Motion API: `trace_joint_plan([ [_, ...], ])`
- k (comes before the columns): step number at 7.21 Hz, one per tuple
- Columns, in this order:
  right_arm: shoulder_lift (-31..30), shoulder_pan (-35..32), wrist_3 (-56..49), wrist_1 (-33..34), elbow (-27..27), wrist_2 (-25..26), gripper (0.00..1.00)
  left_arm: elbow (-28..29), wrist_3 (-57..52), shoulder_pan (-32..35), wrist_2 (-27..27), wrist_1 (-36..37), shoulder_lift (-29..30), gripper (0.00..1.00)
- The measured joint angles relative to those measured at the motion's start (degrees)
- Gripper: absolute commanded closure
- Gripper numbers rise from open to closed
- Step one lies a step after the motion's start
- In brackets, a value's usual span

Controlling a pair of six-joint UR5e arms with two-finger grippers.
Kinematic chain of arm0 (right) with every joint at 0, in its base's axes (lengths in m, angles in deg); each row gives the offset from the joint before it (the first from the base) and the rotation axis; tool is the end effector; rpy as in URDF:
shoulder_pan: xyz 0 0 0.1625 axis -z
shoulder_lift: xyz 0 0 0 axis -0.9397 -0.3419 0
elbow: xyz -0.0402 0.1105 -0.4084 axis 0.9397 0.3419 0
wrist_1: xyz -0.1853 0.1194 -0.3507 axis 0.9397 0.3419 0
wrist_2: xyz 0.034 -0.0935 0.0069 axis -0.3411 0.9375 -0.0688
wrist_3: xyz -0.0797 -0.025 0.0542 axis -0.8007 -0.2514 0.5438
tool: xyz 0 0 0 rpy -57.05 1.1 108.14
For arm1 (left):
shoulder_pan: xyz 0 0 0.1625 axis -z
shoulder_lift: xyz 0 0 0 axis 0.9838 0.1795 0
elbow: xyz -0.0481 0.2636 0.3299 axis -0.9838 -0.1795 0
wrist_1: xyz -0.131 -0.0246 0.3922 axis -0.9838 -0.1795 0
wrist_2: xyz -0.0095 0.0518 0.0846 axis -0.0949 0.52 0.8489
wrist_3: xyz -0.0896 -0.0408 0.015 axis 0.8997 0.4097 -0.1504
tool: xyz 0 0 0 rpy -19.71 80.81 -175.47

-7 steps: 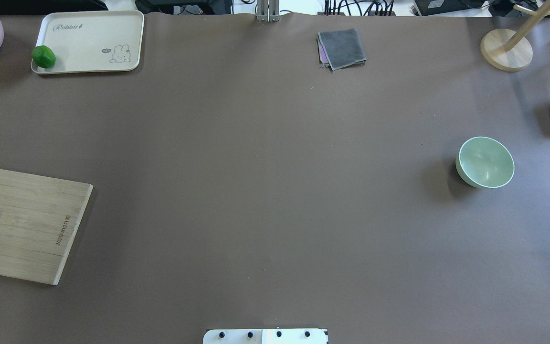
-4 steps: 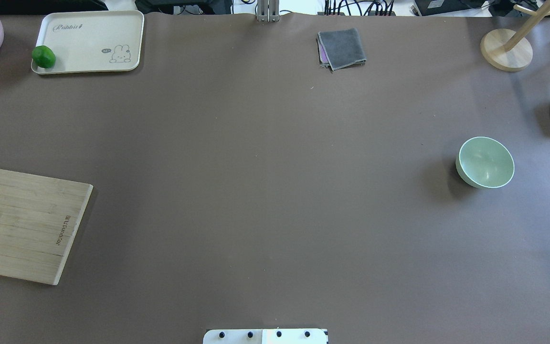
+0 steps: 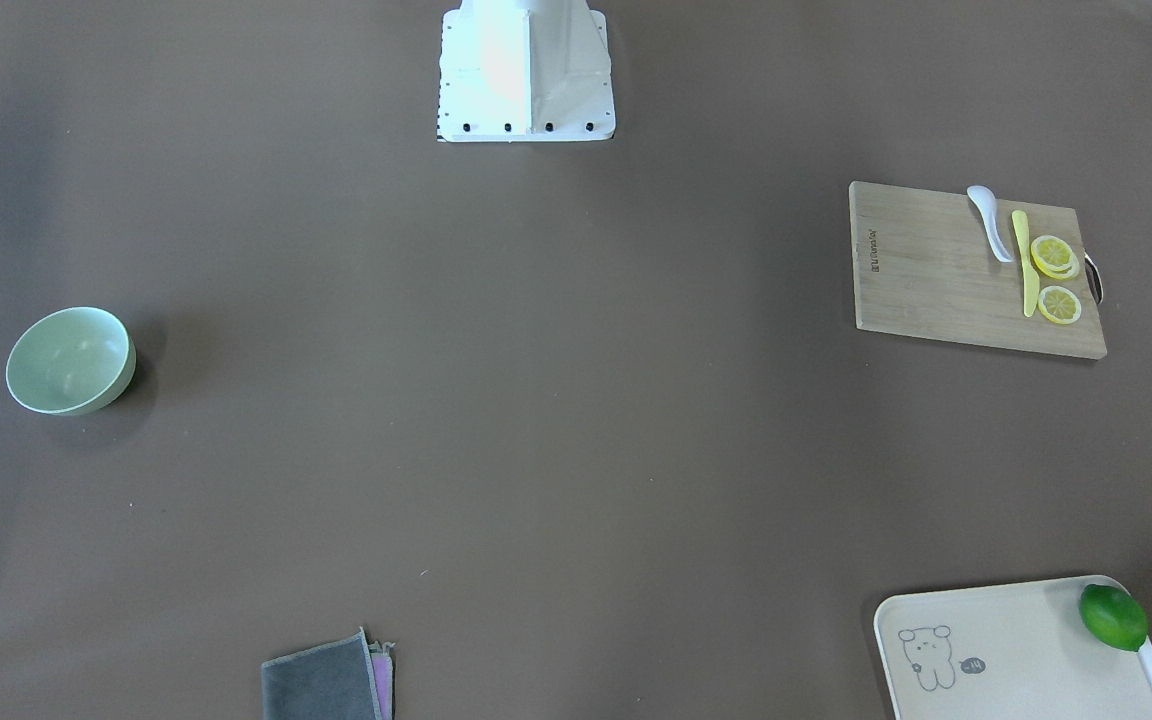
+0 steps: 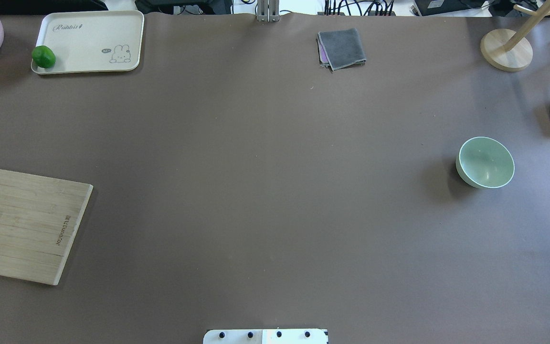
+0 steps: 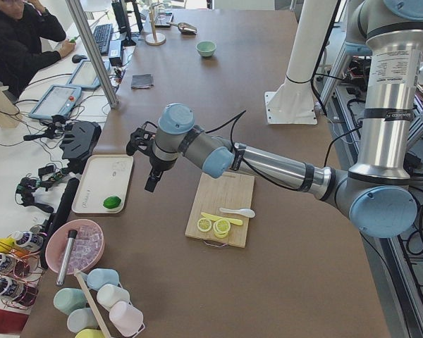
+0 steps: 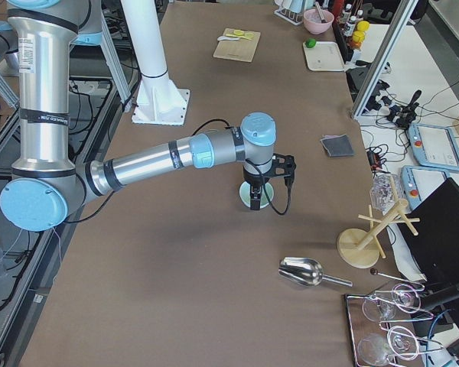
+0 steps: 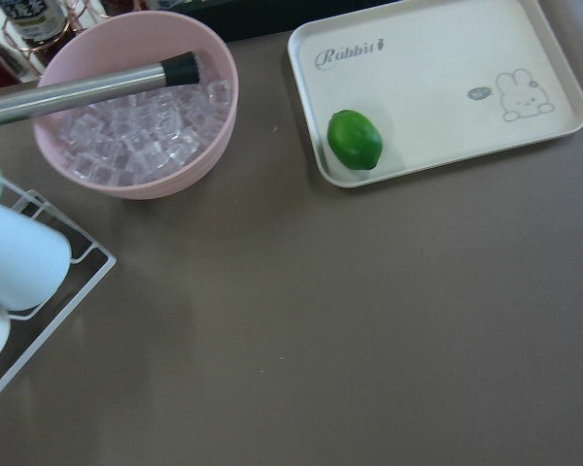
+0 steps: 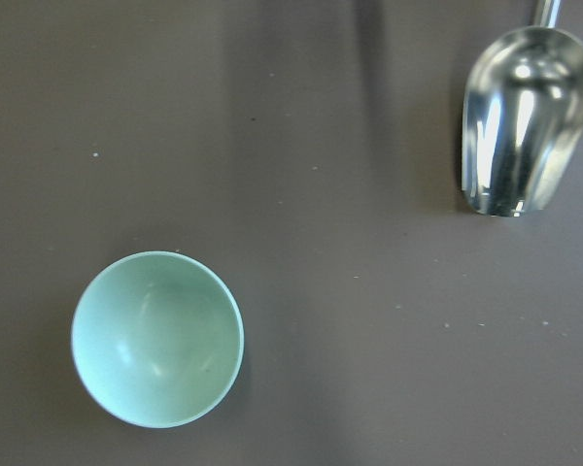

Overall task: Place spoon in bowl
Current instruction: 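Reach the right gripper down to the rim of the pale green bowl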

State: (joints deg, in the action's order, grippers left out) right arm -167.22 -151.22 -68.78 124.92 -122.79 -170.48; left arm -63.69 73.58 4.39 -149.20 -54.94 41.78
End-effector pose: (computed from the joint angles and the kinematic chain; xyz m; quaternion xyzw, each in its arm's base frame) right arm -0.0110 -0.4638 0.4993 0.0213 -0.4151 0.0206 0.9093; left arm -0.0114 -0.5254 0.4770 0.2308 0.3988 0.0305 0.8870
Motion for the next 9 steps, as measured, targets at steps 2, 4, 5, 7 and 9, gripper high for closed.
trace_joint_plan([
  [2, 0.77, 4.5, -0.11, -3.17, 1.07, -2.33, 0.0, 0.82, 7.43, -4.25, 0.39, -4.72, 0.19, 0.02],
  [4, 0.83, 8.37, 2.0, -14.28, 5.92, -2.89, 0.0, 1.06, 14.29, -6.27, 0.62, -9.33, -0.63, 0.02],
  [5, 0.94, 9.45, 3.55, -19.49, 9.42, -2.8, 0.0, 1.16, 15.32, -6.54, 0.64, -10.65, -0.92, 0.02],
  [7, 2.85, 10.73, 4.79, -28.08, 17.62, -1.83, 0.0, 1.19, 15.95, -6.71, 0.64, -11.5, -1.1, 0.02],
  [9, 6.32, 12.74, 5.36, -31.23, 24.67, -1.36, 0.0, 1.27, 16.1, -6.77, 0.58, -11.66, -1.17, 0.02],
])
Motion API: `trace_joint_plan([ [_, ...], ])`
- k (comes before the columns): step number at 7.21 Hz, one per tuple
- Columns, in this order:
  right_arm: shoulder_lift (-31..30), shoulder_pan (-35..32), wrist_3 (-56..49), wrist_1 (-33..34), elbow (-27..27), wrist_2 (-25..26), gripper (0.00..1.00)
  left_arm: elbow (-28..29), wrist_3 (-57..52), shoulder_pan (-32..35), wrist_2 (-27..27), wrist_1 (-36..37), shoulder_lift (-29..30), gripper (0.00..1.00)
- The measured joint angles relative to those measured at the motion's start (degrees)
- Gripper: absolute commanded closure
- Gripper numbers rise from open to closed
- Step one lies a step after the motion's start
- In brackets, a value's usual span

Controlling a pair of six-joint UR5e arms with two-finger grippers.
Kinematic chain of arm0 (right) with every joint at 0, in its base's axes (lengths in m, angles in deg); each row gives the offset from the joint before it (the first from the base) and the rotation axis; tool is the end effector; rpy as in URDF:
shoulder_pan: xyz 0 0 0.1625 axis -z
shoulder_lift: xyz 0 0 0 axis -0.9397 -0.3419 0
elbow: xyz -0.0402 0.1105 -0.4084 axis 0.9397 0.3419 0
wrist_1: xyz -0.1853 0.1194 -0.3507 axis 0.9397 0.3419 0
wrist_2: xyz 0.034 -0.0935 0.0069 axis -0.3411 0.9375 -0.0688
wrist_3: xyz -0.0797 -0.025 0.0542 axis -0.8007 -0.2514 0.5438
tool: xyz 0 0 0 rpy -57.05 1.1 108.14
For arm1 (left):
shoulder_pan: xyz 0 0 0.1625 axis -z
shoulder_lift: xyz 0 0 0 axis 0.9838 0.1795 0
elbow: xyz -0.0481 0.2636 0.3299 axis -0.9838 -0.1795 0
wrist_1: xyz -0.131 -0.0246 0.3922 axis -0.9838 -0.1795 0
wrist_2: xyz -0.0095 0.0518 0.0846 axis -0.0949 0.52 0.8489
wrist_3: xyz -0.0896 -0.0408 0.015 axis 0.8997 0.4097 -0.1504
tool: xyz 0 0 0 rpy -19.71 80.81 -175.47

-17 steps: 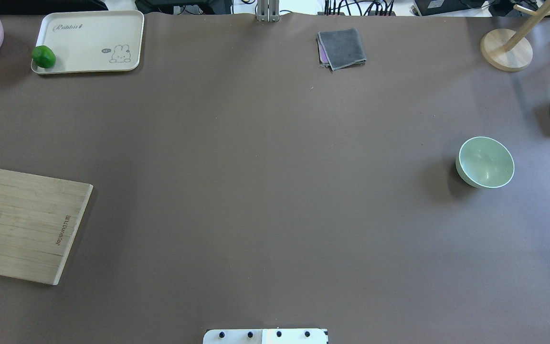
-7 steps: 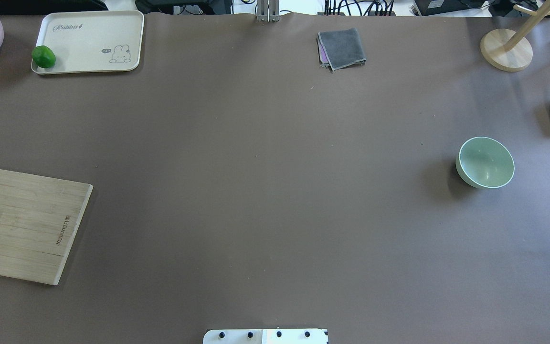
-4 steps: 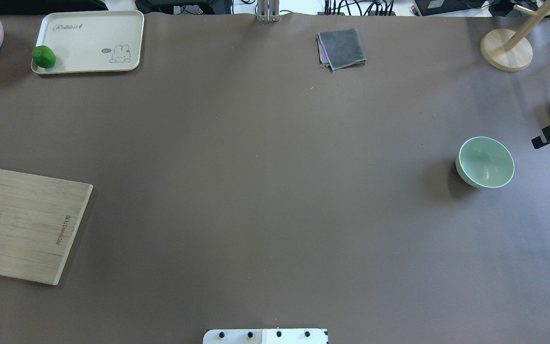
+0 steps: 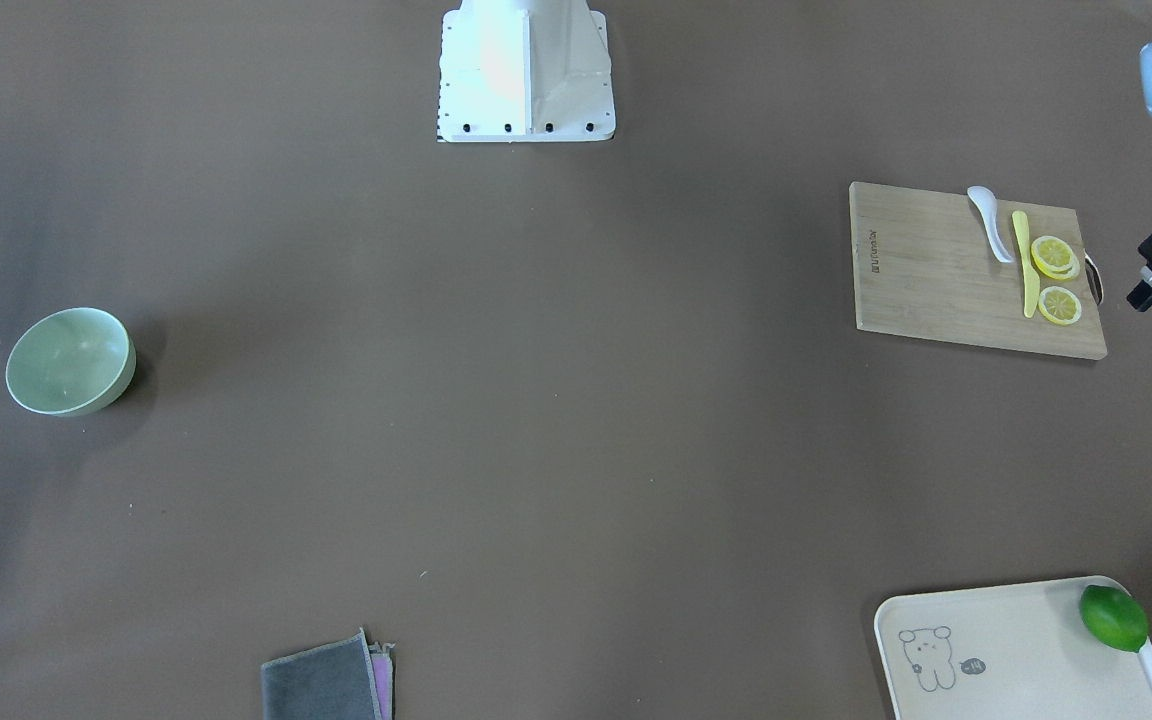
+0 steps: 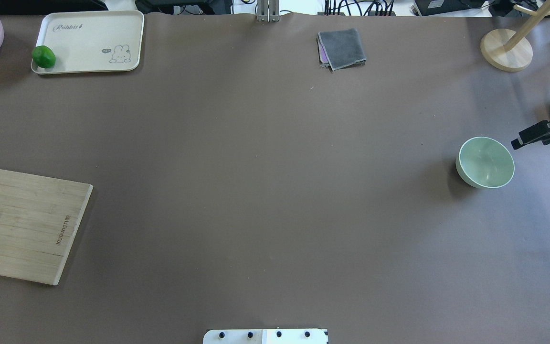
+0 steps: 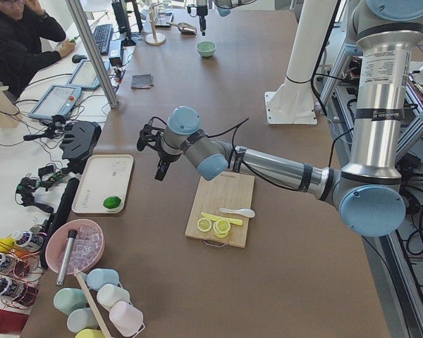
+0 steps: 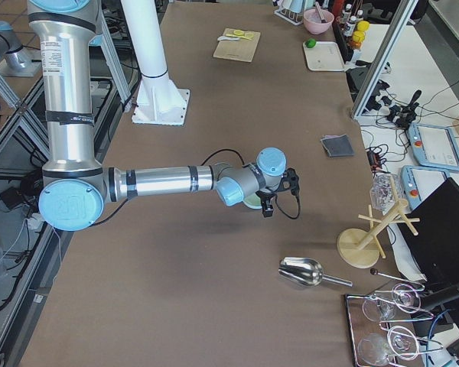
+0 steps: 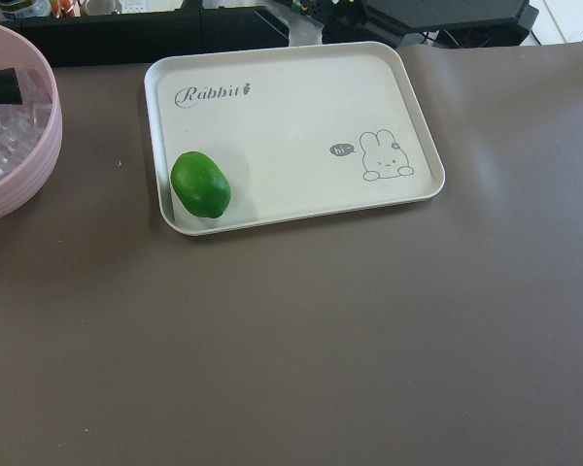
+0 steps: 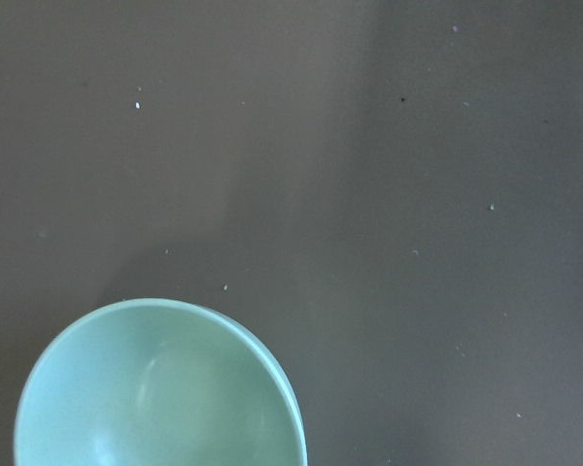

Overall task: Place spoon in bowl
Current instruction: 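Reach the right gripper down to the rim of the pale green bowl, then grip the bowl rim and slide it toward the table centre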

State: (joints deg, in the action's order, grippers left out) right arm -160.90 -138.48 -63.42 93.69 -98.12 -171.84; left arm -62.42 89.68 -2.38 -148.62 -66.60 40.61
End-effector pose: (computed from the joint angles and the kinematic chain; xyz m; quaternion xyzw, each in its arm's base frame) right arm -0.1414 -0.5176 0.5948 0.0473 -0.4534 -0.0853 0.8859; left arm 0.0484 -0.5170 0.4742 0.2179 0.4505 -0.0121 0.8657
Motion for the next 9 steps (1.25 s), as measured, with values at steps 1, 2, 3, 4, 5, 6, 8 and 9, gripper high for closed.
trace_joint_plan([
  [1, 0.85, 1.22, 0.81, -0.37, 1.45, 0.16, 0.0, 0.04, 0.02, -0.01, -0.01, -0.02, -0.02, 0.02],
  [2, 1.21, 2.68, 2.01, -0.5, 2.04, 0.43, 0.0, 0.06, 0.02, -0.02, -0.03, -0.04, -0.02, 0.02],
  [3, 1.28, 4.2, 3.19, -0.54, 2.31, 0.8, 0.14, 0.02, 0.05, -0.02, -0.13, -0.08, -0.02, 0.02],
  [4, 1.28, 5.24, 3.81, -0.56, 2.43, 1.19, 0.69, -0.09, 0.08, -0.02, -0.29, -0.1, -0.02, 0.02],
  [5, 1.28, 5.83, 4.06, -0.56, 2.49, 1.37, 1.0, -0.18, 0.1, -0.02, -0.38, -0.11, -0.01, 0.02],
  [6, 1.27, 6.17, 4.14, -0.66, 2.51, 1.42, 1.0, -0.18, 0.13, 0.0, -0.39, -0.11, 0.15, 0.02],
  [8, 1.26, 6.59, 4.29, -0.95, 2.45, 1.41, 1.0, -0.26, 0.46, -0.01, -0.39, -0.12, 0.59, 0.02],
  [9, 1.26, 6.63, 4.77, -0.99, 2.29, 1.41, 1.0, -0.45, 1.38, -0.04, -0.49, -0.12, 0.75, 0.02],
])
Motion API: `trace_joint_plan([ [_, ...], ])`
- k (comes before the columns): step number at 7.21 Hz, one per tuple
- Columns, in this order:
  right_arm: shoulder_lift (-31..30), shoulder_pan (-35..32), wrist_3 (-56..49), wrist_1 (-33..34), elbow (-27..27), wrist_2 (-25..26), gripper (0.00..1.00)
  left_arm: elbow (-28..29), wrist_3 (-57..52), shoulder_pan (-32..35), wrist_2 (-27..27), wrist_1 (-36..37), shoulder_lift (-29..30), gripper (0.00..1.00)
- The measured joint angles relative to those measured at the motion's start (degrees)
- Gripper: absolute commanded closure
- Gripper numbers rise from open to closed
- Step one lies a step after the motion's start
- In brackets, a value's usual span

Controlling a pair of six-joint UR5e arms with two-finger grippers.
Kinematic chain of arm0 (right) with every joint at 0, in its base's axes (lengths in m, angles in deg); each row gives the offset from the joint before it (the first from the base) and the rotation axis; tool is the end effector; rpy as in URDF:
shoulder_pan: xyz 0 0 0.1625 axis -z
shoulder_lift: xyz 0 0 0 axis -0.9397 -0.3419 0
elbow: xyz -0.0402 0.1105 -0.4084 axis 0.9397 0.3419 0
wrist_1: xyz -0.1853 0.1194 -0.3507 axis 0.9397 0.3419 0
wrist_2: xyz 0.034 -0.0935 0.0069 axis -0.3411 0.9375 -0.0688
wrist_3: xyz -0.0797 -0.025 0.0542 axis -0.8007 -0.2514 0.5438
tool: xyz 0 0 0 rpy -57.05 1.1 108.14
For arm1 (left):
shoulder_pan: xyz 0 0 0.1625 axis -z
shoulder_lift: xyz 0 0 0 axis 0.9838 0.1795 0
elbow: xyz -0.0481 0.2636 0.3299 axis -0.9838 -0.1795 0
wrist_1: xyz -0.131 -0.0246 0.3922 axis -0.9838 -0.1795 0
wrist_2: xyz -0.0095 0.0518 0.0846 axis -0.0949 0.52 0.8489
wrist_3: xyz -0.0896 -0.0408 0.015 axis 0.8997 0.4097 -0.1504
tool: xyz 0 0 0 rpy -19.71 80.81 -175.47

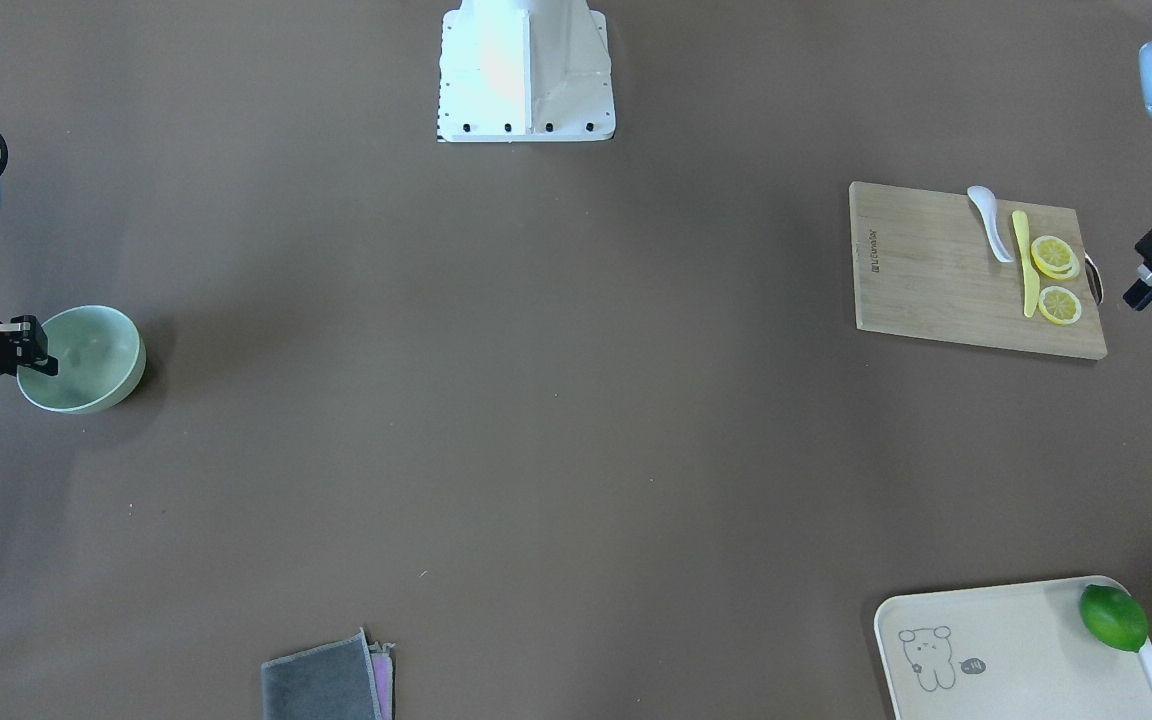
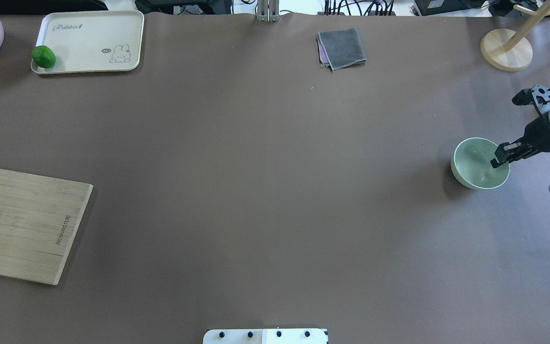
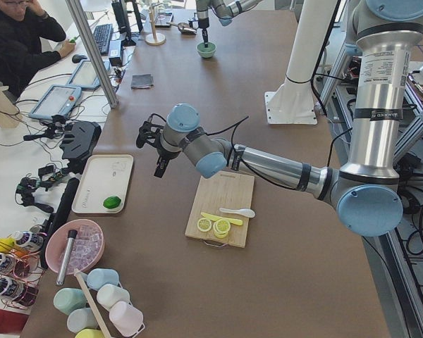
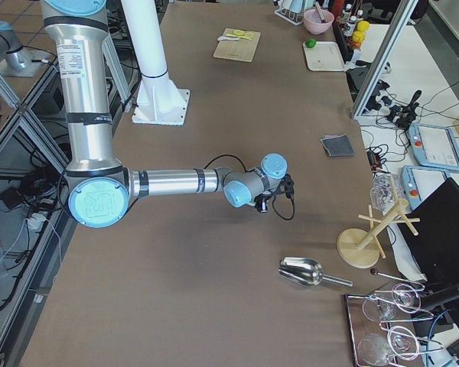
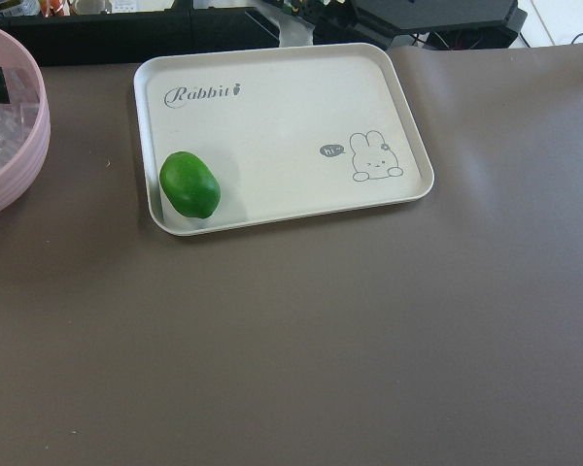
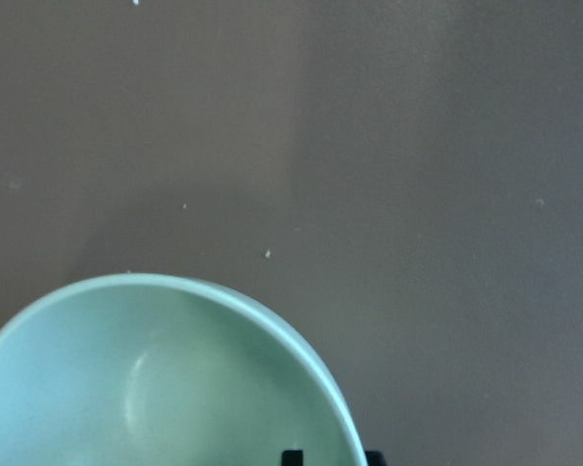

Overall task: Place spoon in bowl
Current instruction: 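Grip the bowl rim and slide it toward the table centre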

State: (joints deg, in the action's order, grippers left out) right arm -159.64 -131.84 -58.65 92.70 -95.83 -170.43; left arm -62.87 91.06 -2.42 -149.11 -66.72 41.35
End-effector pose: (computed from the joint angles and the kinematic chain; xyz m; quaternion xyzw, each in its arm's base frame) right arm -0.2036 -0.5076 0.6029 0.0079 -0.4467 -0.0970 0.8894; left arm 0.0500 -0.5193 0.4630 0.2198 0.4586 -0.0159 0.8609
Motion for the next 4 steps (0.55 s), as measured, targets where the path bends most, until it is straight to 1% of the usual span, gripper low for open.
trace_joint_plan([
  [1, 0.1, 0.03, 1.63, -0.09, -0.75, -0.27, 1.0, -0.15, 1.16, -0.04, -0.08, 0.0, 0.21, 0.02],
  [2, 0.59, 0.01, 5.46, -0.25, -2.59, -1.25, 1.0, -0.24, 1.79, -0.05, -0.11, 0.0, 0.31, 0.02],
  [3, 2.07, 0.01, 12.11, -0.35, -5.36, -2.71, 1.0, -0.17, 2.02, -0.06, -0.11, 0.0, 0.37, 0.02],
  [4, 4.78, 0.88, 20.0, -0.4, -7.92, -3.26, 1.0, 0.0, 2.06, -0.07, -0.08, 0.0, 0.42, 0.02],
])
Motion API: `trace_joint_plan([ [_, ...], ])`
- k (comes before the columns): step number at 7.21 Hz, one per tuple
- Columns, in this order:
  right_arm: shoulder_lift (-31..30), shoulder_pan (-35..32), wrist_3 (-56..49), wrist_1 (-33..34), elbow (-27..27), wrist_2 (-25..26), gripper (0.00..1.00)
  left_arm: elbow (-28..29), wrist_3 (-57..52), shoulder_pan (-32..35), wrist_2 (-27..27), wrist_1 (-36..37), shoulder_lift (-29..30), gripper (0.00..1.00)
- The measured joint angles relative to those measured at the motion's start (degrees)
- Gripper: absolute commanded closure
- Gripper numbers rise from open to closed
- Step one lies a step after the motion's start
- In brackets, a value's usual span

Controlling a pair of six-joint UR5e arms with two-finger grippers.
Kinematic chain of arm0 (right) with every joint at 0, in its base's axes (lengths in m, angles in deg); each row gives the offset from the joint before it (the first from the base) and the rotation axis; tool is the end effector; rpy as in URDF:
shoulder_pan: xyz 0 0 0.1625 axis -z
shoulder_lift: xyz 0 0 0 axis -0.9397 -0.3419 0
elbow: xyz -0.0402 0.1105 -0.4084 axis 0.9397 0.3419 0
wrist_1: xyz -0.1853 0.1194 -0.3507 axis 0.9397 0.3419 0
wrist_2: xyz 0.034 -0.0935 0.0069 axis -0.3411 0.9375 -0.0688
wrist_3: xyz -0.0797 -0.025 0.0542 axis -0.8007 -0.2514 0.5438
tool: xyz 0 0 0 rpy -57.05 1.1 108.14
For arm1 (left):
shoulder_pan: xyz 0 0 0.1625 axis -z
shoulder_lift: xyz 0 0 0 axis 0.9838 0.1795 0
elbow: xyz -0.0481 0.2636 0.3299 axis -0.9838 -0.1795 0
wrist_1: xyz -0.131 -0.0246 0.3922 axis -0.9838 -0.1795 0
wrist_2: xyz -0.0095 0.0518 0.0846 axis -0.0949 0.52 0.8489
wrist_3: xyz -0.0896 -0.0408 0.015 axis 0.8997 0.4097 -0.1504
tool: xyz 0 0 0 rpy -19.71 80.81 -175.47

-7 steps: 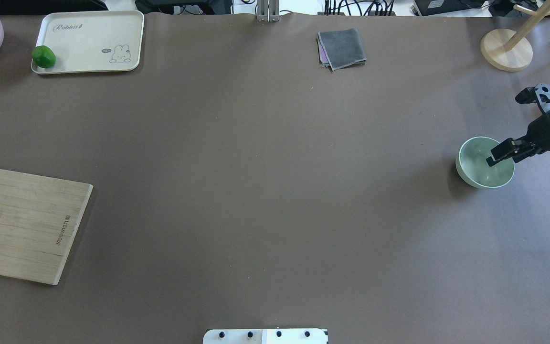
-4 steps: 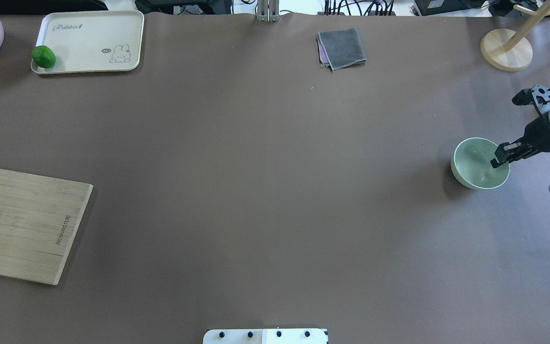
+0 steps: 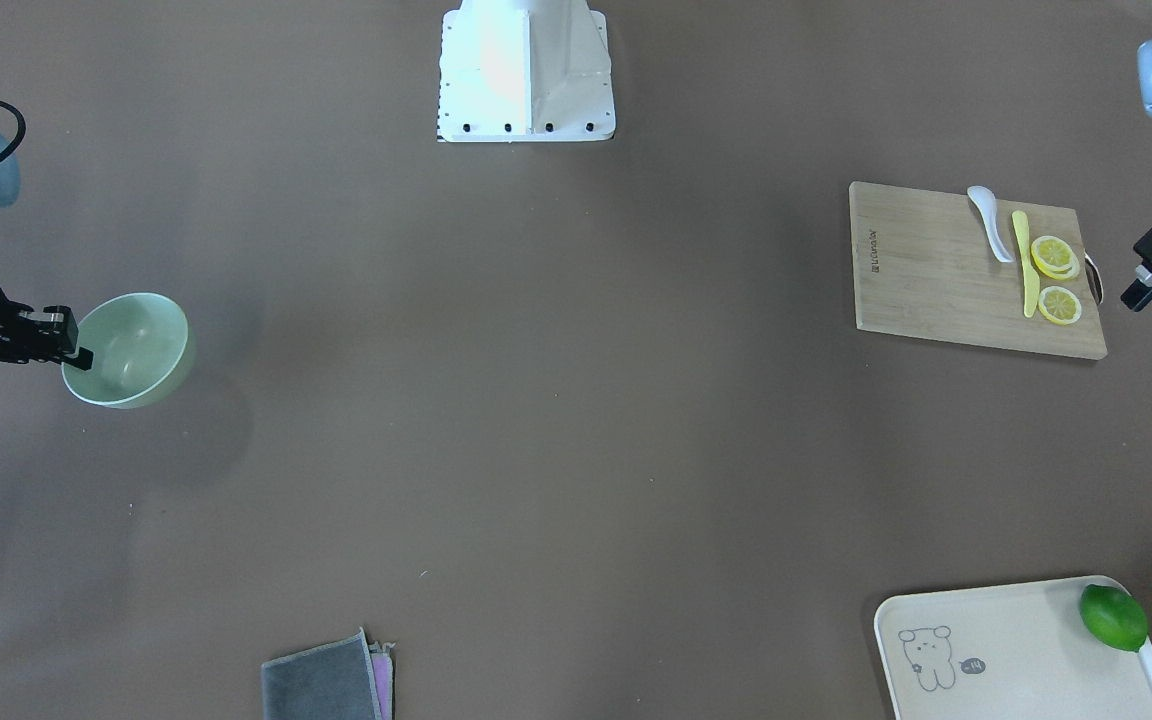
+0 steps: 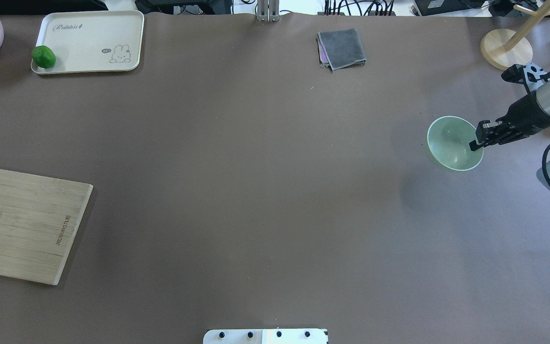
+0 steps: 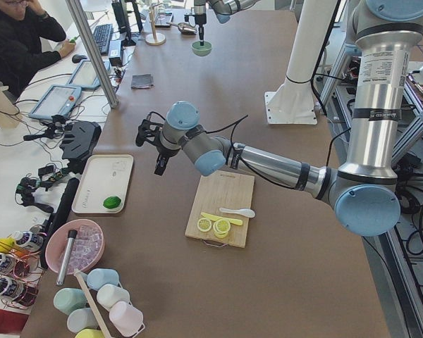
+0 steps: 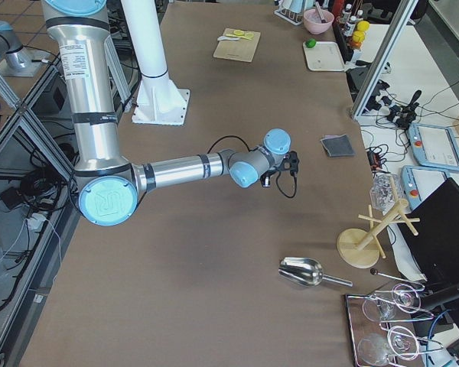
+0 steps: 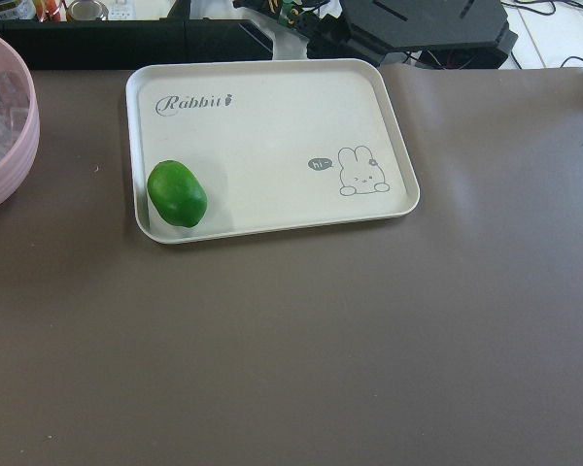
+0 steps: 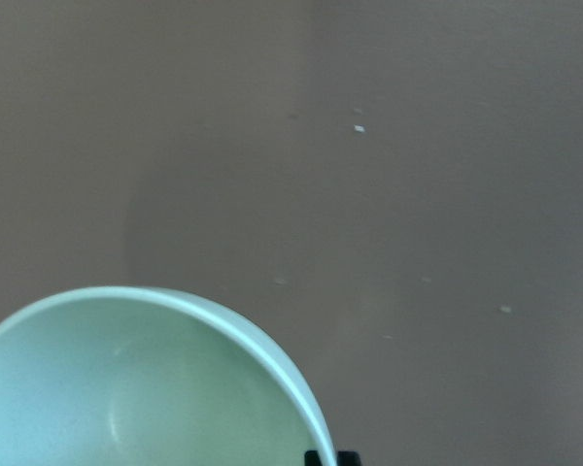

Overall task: Place spoon in bowl
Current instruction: 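Grip the bowl rim and slide it toward the table centre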

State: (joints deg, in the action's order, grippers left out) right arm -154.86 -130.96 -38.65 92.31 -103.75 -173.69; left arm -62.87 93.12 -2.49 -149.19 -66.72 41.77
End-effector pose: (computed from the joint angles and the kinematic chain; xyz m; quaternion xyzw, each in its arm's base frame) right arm -0.2261 -0.5231 0.4818 -0.0049 -0.5089 -0.0069 0.8608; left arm 0.0512 -0.5213 0.4591 0.2139 0.4639 -0.0290 0.8592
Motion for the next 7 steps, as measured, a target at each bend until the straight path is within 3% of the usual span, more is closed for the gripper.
trace_joint_plan([
  [1, 3.74, 2.75, 7.58, 0.1, -1.86, 1.67, 1.0, 0.15, -0.01, 0.0, 0.02, 0.0, 0.0, 0.02],
  [4, 15.78, 18.17, 22.8, 1.28, -2.99, 17.04, 1.0, 1.86, -0.44, -0.05, 0.4, -2.02, -0.5, 0.02],
  [7, 25.69, 28.2, 30.28, 5.1, 1.03, 27.04, 1.0, 5.63, 0.98, -0.47, 0.55, -9.08, -0.7, 0.02],
])
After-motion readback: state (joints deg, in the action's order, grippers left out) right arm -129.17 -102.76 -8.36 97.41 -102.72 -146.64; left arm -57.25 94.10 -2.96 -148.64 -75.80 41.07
